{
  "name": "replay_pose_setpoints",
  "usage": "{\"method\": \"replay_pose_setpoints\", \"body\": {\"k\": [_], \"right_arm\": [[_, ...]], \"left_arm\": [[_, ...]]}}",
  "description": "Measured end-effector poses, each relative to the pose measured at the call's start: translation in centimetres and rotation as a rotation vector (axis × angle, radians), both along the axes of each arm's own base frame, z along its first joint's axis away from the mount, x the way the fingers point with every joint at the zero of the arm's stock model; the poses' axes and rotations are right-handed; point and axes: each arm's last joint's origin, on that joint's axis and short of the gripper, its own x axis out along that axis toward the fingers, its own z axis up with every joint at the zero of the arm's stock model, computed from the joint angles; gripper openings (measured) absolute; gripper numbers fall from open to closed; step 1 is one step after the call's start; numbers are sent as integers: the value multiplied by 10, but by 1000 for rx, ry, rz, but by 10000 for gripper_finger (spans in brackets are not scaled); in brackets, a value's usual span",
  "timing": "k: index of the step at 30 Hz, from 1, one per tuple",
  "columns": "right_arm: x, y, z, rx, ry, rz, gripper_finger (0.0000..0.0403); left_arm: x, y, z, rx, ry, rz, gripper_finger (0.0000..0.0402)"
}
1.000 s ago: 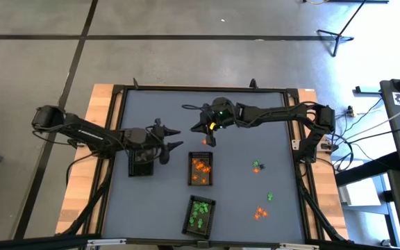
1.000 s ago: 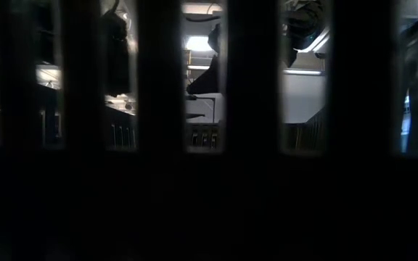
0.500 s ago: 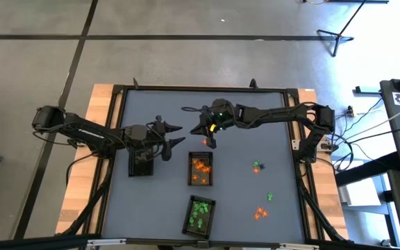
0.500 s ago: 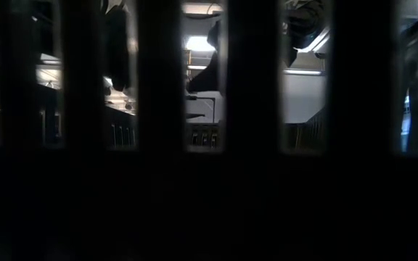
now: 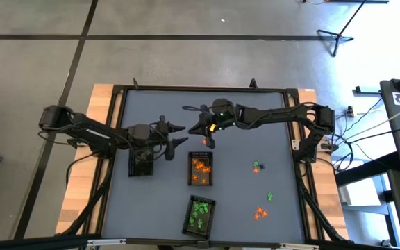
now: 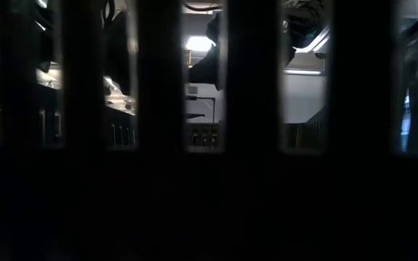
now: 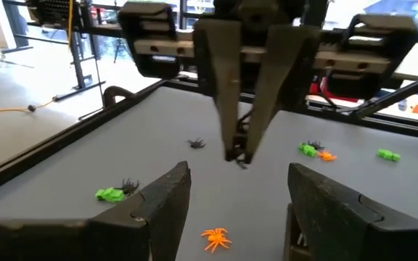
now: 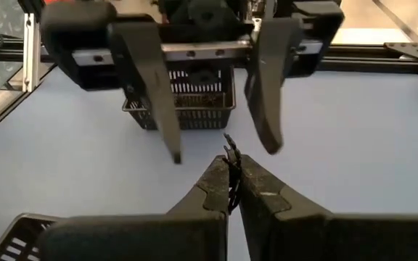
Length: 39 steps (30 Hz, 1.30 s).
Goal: Sort Halloween decoration
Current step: Put the black spider toy into the top left black basket
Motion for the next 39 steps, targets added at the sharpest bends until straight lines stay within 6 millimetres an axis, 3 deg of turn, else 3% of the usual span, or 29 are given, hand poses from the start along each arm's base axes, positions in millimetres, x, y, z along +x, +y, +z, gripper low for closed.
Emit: {"method": "replay_pose_setpoints", "body": {"k": [20, 33, 39], "right_arm": [[0, 1, 1, 16, -10, 22, 17], [0, 1, 1, 18, -10, 22, 17], [0, 1, 1, 18, -9, 22, 17]], "left_arm": [[2, 4, -3, 23, 9, 11, 220], [2, 3, -3, 36, 9, -29, 117], [3, 2, 1, 36, -30, -43, 97]]}}
